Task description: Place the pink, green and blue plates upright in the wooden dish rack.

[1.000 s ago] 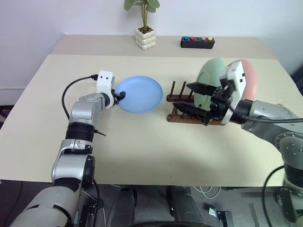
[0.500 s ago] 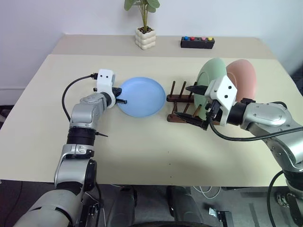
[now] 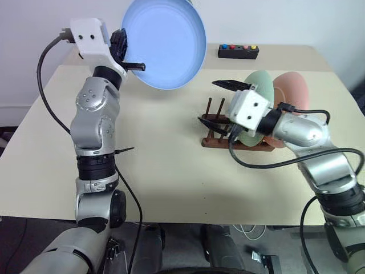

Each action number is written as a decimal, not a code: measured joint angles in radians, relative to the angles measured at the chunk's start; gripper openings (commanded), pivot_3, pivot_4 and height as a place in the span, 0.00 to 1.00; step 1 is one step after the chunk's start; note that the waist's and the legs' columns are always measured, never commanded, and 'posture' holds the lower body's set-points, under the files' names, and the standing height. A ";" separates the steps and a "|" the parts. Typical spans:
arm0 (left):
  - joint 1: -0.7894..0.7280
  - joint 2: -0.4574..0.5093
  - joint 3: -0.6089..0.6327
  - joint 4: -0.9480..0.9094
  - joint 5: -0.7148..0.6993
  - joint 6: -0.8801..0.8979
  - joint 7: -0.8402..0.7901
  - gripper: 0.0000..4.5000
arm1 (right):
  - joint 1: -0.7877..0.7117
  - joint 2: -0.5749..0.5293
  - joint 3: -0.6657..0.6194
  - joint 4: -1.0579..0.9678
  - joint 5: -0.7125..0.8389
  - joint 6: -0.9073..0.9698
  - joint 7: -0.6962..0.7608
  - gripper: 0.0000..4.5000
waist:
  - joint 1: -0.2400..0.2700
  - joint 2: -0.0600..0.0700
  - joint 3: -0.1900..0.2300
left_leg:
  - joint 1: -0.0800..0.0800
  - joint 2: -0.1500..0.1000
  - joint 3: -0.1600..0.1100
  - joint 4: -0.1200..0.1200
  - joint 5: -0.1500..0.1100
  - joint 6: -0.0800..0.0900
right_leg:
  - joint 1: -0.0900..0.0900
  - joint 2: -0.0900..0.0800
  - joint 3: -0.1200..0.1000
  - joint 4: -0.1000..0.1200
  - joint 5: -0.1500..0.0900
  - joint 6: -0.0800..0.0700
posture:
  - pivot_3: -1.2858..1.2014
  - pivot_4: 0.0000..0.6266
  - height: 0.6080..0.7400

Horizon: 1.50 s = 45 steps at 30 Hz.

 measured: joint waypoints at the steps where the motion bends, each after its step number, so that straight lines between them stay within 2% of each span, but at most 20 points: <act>1: 0.007 -0.008 -0.023 -0.023 0.021 0.009 0.019 0.01 | -0.018 0.008 0.030 0.029 -0.076 -0.061 -0.020 1.00 | 0.000 0.000 0.000 | 0.000 0.000 0.000 0.000 0.000 0.000 | 0.000 0.000 0.000 0.000 0.000 0.000 | 0.52 0.24 0.92; 7: 0.032 -0.048 -0.091 -0.147 0.083 0.127 0.106 0.01 | -0.052 0.058 0.108 0.142 -0.301 -0.260 -0.062 1.00 | -0.001 0.000 0.000 | 0.000 0.000 0.000 -0.001 0.000 0.000 | 0.000 0.000 0.000 0.000 0.000 0.000 | 0.52 0.24 0.92; 14: 0.040 -0.074 -0.122 -0.231 0.099 0.244 0.127 0.01 | -0.072 0.143 0.128 0.255 -0.408 -0.354 -0.080 1.00 | -0.002 0.000 0.000 | 0.000 0.000 0.000 -0.001 0.000 -0.001 | 0.000 0.000 0.000 0.000 0.000 0.000 | 0.52 0.24 0.92; 22: 0.058 -0.073 -0.113 -0.299 0.091 0.321 0.119 0.01 | -0.091 0.194 0.128 0.356 -0.485 -0.378 -0.105 1.00 | -0.002 0.000 0.000 | 0.000 0.000 0.000 0.000 0.000 -0.001 | 0.000 0.000 0.000 0.001 0.000 0.000 | 0.52 0.24 0.92; 25: 0.060 -0.073 -0.115 -0.330 0.090 0.342 0.110 0.00 | -0.098 0.206 0.128 0.383 -0.505 -0.383 -0.115 0.82 | -0.003 0.000 0.000 | 0.000 0.000 0.000 0.000 0.000 -0.001 | 0.000 0.000 0.000 0.001 0.000 0.000 | 0.52 0.24 0.92; 26: 0.061 -0.073 -0.115 -0.336 0.090 0.344 0.109 0.00 | -0.098 0.208 0.128 0.385 -0.507 -0.385 -0.116 0.72 | -0.002 0.000 0.000 | 0.000 0.000 0.000 0.000 0.000 -0.001 | 0.000 0.000 0.000 0.001 0.000 0.000 | 0.52 0.24 0.92; 32: 0.069 -0.073 -0.114 -0.345 0.091 0.359 0.103 0.00 | -0.098 0.215 0.127 0.390 -0.516 -0.398 -0.118 0.02 | -0.003 0.000 0.000 | 0.000 0.000 0.000 0.000 0.000 -0.001 | 0.000 0.000 0.000 0.001 0.000 0.000 | 0.52 0.24 0.92; 39: 0.079 -0.074 -0.108 -0.348 0.091 0.362 0.100 0.00 | -0.098 0.216 0.124 0.391 -0.543 -0.416 -0.132 0.00 | -0.003 0.000 0.000 | 0.000 0.000 0.000 0.000 0.000 -0.001 | 0.000 0.000 0.000 0.001 0.000 0.000 | 0.52 0.24 0.92; 42: 0.079 -0.088 -0.088 -0.349 0.072 0.357 0.092 0.19 | -0.098 0.216 0.124 0.391 -0.557 -0.425 -0.146 0.00 | -0.003 0.000 0.000 | 0.000 0.000 0.000 0.000 0.000 -0.001 | 0.000 0.000 0.000 0.001 0.000 0.000 | 0.52 0.24 0.92; 45: 0.079 -0.106 -0.072 -0.353 0.044 0.327 0.079 0.50 | -0.098 0.216 0.124 0.391 -0.566 -0.431 -0.156 0.00 | -0.003 0.000 0.000 | 0.000 0.000 0.000 0.000 0.000 -0.001 | 0.000 0.000 0.000 0.001 0.000 0.000 | 0.52 0.24 0.92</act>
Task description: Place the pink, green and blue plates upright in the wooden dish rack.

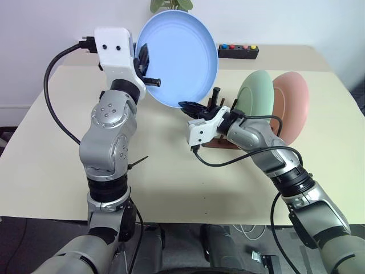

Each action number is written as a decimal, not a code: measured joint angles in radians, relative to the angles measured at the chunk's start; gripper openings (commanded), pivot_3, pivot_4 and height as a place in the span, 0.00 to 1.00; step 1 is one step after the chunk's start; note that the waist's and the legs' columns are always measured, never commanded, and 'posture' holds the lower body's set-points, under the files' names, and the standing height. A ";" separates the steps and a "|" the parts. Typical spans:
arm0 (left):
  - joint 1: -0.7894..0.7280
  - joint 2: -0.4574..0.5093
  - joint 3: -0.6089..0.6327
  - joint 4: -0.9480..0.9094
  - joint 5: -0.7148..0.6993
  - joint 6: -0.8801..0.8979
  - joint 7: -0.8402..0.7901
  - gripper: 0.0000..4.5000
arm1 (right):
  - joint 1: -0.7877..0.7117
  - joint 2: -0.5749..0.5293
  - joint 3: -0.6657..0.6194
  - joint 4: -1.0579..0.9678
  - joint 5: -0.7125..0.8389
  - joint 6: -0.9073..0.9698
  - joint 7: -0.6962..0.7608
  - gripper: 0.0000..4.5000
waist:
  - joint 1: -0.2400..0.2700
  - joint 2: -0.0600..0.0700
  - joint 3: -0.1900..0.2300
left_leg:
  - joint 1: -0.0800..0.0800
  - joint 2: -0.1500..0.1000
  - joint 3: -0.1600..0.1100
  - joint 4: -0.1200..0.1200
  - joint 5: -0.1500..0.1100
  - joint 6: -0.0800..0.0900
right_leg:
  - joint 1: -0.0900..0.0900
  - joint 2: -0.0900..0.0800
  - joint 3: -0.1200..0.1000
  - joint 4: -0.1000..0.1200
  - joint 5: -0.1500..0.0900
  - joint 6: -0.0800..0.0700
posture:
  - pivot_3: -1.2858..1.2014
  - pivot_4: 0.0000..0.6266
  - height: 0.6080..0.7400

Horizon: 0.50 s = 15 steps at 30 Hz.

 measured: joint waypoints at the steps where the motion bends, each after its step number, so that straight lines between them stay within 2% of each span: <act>1: -0.001 -0.008 0.010 -0.001 -0.012 -0.017 0.003 0.62 | 0.000 0.000 -0.001 0.000 -0.001 0.000 -0.004 0.00 | 0.000 0.000 0.000 | 0.000 0.000 0.000 0.000 0.000 0.000 | 0.000 0.000 0.000 0.000 0.000 0.000 | 0.52 0.24 0.92; 4: -0.047 -0.050 0.137 0.004 -0.068 -0.102 0.056 0.96 | 0.000 0.000 -0.019 0.000 0.006 -0.005 -0.018 0.00 | -0.002 0.000 0.000 | 0.000 0.000 0.000 0.000 0.000 0.000 | 0.000 0.000 0.000 0.000 0.000 0.000 | 0.52 0.24 0.92; 5: -0.078 -0.043 0.189 0.003 -0.083 -0.139 0.075 0.99 | 0.000 0.001 -0.033 0.000 0.025 -0.005 -0.020 0.00 | -0.003 0.000 0.000 | 0.000 0.000 0.000 0.000 0.000 0.000 | 0.000 0.000 0.000 0.000 0.000 0.000 | 0.52 0.24 0.92; 7: -0.094 0.021 0.240 0.002 -0.080 -0.187 0.085 0.99 | 0.000 0.020 -0.080 -0.002 0.090 0.005 -0.017 0.00 | -0.006 0.000 0.000 | 0.002 0.000 0.000 -0.001 0.000 0.000 | 0.000 0.000 0.000 0.000 0.000 0.000 | 0.52 0.24 0.92; 10: -0.038 0.105 0.262 0.034 -0.070 -0.203 0.072 0.99 | -0.001 0.065 -0.173 -0.048 0.262 0.070 0.022 0.00 | -0.003 0.000 0.000 | 0.002 0.000 0.000 0.000 0.000 0.000 | 0.001 0.000 0.000 0.001 0.000 0.000 | 0.52 0.24 0.92; 15: 0.077 0.177 0.255 0.091 -0.065 -0.211 0.004 0.99 | 0.000 0.090 -0.273 -0.197 0.559 0.227 0.132 0.00 | 0.001 0.000 0.000 | 0.002 0.000 -0.001 0.001 0.000 0.000 | 0.002 0.000 0.000 0.001 0.001 0.001 | 0.52 0.24 0.92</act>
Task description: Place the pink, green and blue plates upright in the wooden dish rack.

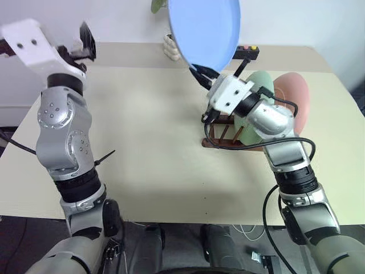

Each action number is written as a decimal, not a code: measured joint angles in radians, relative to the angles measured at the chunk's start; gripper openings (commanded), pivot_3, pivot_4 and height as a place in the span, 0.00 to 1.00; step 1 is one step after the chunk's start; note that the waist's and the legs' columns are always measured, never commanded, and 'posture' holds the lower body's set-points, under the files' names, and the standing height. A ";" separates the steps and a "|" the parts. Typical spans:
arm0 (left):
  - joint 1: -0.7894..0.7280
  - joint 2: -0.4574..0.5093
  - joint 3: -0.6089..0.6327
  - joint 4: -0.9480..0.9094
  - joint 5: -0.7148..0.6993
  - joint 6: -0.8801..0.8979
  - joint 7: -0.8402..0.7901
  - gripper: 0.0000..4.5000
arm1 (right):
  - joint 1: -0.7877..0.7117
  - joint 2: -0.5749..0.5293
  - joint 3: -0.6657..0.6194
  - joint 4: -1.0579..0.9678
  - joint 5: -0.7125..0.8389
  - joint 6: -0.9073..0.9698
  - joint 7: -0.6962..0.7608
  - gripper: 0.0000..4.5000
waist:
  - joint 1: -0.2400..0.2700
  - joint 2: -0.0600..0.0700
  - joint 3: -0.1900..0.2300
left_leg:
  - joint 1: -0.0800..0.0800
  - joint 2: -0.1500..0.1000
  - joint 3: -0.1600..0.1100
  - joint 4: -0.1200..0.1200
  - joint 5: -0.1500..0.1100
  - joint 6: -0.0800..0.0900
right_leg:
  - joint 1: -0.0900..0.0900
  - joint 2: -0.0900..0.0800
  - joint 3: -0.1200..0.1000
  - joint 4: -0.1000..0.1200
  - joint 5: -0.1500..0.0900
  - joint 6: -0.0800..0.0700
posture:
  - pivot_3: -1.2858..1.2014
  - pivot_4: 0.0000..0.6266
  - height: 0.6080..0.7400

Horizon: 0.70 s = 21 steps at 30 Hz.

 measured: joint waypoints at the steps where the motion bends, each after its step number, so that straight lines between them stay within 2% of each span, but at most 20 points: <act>1: 0.030 0.014 -0.008 0.007 -0.005 -0.009 -0.031 0.99 | 0.006 0.001 -0.031 -0.043 0.085 0.058 0.026 0.00 | 0.000 0.000 0.000 | 0.000 0.000 0.000 0.000 0.000 0.000 | 0.000 0.000 0.000 0.000 0.000 0.000 | 0.52 0.24 0.92; 5: 0.171 0.030 -0.067 0.034 -0.034 -0.031 -0.156 0.99 | 0.050 0.006 -0.148 -0.188 0.412 0.297 0.062 0.00 | -0.002 0.000 0.000 | 0.001 0.000 0.000 0.000 0.000 0.000 | 0.000 0.000 0.000 0.000 0.000 0.000 | 0.52 0.24 0.92; 9: 0.266 0.037 -0.138 0.064 -0.048 -0.045 -0.253 0.99 | 0.077 0.005 -0.265 -0.261 0.733 0.532 0.021 0.00 | -0.002 0.000 0.000 | 0.000 0.001 0.000 0.000 0.000 0.000 | 0.000 0.000 0.000 0.001 0.000 -0.001 | 0.52 0.24 0.92; 12: 0.348 0.084 -0.196 0.043 -0.069 -0.084 -0.373 0.99 | 0.142 -0.031 -0.345 -0.298 1.022 0.694 -0.016 0.00 | -0.002 0.001 0.000 | 0.000 0.001 0.000 -0.001 0.000 0.001 | 0.000 0.000 0.000 0.000 0.000 -0.001 | 0.52 0.24 0.92; 16: 0.453 0.135 -0.280 0.024 -0.088 -0.095 -0.513 0.99 | 0.190 -0.075 -0.382 -0.300 1.231 0.810 -0.084 0.00 | -0.004 0.001 0.000 | 0.000 0.001 0.000 -0.001 -0.001 0.001 | -0.001 0.001 0.000 0.000 -0.002 -0.005 | 0.52 0.24 0.92; 21: 0.551 0.193 -0.370 -0.056 -0.137 -0.087 -0.654 0.99 | 0.205 -0.120 -0.426 -0.270 1.386 0.874 -0.175 0.00 | -0.002 0.001 0.000 | 0.000 0.001 0.001 0.000 -0.001 0.001 | -0.001 0.001 0.001 0.000 -0.002 -0.005 | 0.52 0.24 0.92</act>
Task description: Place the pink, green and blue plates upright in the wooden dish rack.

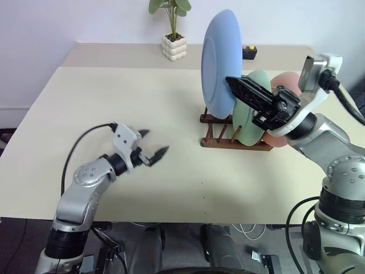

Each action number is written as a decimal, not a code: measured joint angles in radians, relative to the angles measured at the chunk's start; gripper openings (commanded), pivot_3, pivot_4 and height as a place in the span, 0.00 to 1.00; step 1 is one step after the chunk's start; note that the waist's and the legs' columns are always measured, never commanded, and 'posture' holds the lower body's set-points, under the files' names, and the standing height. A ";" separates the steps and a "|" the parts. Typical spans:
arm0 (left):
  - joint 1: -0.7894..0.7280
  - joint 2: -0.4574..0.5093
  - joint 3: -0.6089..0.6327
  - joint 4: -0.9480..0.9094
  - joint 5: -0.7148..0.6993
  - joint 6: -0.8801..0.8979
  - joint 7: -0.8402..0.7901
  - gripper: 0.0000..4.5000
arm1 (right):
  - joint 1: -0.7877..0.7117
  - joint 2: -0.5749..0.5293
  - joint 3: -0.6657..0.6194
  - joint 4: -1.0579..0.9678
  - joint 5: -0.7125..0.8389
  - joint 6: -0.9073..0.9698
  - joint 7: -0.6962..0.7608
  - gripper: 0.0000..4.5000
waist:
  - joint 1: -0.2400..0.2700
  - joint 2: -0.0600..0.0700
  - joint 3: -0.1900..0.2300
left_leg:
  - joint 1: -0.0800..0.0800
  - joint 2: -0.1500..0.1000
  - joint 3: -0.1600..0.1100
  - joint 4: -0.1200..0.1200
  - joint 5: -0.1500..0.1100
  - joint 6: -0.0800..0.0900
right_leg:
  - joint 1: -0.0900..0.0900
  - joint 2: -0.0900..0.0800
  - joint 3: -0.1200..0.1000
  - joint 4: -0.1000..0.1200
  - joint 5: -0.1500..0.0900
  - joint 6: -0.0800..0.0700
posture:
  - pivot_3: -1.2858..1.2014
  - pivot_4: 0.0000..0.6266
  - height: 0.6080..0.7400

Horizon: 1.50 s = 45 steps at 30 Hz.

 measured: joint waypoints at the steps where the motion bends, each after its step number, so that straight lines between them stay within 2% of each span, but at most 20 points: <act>1: 0.001 0.005 -0.007 -0.003 -0.003 0.001 -0.008 0.99 | 0.000 -0.004 0.000 0.001 0.015 0.003 -0.009 0.00 | 0.001 0.000 0.000 | 0.000 0.000 0.000 0.000 0.000 0.000 | 0.000 0.000 0.000 0.000 0.000 0.000 | 0.52 0.24 0.92; 13: 0.001 0.010 -0.022 -0.015 -0.008 0.005 -0.011 0.99 | 0.001 -0.032 -0.003 0.095 0.079 0.015 -0.119 0.00 | 0.000 0.000 0.000 | 0.000 0.000 0.000 0.000 0.000 0.000 | 0.000 0.000 0.000 -0.001 0.000 0.000 | 0.52 0.24 0.92; 32: 0.003 0.009 -0.027 -0.015 0.012 0.002 -0.005 0.99 | 0.041 -0.043 -0.003 0.133 0.140 0.047 -0.163 0.00 | 0.001 0.000 0.000 | 0.000 0.000 0.000 0.000 0.000 0.000 | 0.000 0.000 0.000 -0.001 0.000 0.000 | 0.52 0.24 0.92; 36: 0.003 0.009 -0.027 -0.014 0.013 0.001 -0.005 1.00 | 0.041 -0.043 -0.003 0.134 0.148 0.048 -0.163 0.31 | 0.001 0.000 0.000 | 0.000 0.000 0.000 0.000 0.000 0.000 | 0.000 0.000 0.000 -0.001 0.000 0.000 | 0.52 0.24 0.92; 42: 0.003 0.009 -0.027 -0.014 0.013 0.000 -0.005 1.00 | 0.041 -0.043 -0.003 0.134 0.149 0.047 -0.163 0.99 | 0.001 0.000 0.000 | 0.000 0.000 0.000 0.000 0.000 0.000 | 0.000 0.000 0.000 -0.001 0.000 0.000 | 0.52 0.24 0.92; 45: 0.003 0.009 -0.027 -0.013 0.013 -0.001 -0.005 1.00 | 0.041 -0.044 -0.003 0.134 0.147 0.047 -0.164 0.99 | 0.001 0.000 0.000 | 0.000 0.000 0.000 0.000 0.000 0.000 | 0.000 0.000 0.000 -0.001 0.000 0.000 | 0.52 0.24 0.92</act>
